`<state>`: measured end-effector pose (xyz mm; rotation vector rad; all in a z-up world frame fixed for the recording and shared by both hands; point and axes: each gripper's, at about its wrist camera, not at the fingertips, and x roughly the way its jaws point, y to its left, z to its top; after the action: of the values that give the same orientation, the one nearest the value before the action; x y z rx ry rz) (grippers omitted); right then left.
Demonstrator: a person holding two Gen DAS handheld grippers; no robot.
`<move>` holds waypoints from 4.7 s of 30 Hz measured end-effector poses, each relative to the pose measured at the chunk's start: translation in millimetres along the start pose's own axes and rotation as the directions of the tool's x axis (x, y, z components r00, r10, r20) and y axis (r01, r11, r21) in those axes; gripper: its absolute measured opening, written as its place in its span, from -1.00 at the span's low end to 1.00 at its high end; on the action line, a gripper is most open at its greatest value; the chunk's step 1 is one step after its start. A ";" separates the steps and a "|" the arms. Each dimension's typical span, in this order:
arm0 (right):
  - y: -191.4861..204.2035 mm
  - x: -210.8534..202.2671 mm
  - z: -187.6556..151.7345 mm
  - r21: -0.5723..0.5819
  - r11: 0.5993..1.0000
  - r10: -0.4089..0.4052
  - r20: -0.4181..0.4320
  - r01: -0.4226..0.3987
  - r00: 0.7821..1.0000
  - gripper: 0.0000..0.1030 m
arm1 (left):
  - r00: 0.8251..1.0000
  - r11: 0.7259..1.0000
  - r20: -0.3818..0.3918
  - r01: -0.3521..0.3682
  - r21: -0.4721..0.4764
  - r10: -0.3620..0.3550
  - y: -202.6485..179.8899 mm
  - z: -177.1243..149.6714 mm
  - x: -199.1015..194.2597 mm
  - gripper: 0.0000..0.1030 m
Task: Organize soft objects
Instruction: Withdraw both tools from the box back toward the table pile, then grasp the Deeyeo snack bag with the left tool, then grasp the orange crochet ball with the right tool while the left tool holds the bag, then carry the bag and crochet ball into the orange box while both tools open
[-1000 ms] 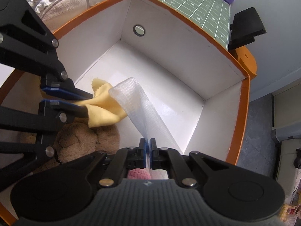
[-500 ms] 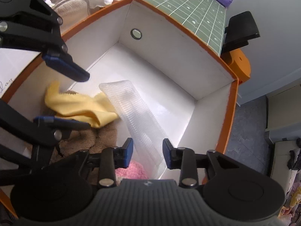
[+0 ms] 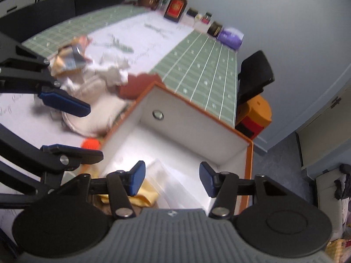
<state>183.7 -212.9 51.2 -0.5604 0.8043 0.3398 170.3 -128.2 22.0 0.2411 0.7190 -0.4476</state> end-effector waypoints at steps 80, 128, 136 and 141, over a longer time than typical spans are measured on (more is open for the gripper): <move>80.8 78.9 94.0 0.080 0.939 0.324 0.115 -0.334 0.939 -0.64 | 0.979 0.798 -0.048 -0.190 -0.572 0.199 178.8 -33.9 -21.9 -0.10; 149.4 58.5 34.0 -0.451 0.873 0.119 -0.174 -0.187 0.978 -0.23 | 0.967 0.934 -0.161 -0.235 -0.268 0.197 71.6 -125.1 -67.8 -0.10; 136.7 19.4 29.9 -0.438 0.878 0.166 -0.101 -0.194 0.981 -0.23 | 0.973 0.980 -0.166 -0.179 -0.086 0.163 36.1 -96.1 -65.6 -0.12; 112.5 -1.0 27.4 -0.405 0.899 0.163 -0.042 -0.167 0.986 -0.23 | 0.978 0.988 -0.142 -0.154 0.008 0.154 21.7 -68.9 -64.8 -0.13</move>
<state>144.1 -106.3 29.1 -0.8866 0.7937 0.6724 97.7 -64.0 17.1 0.3265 0.8344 -0.2833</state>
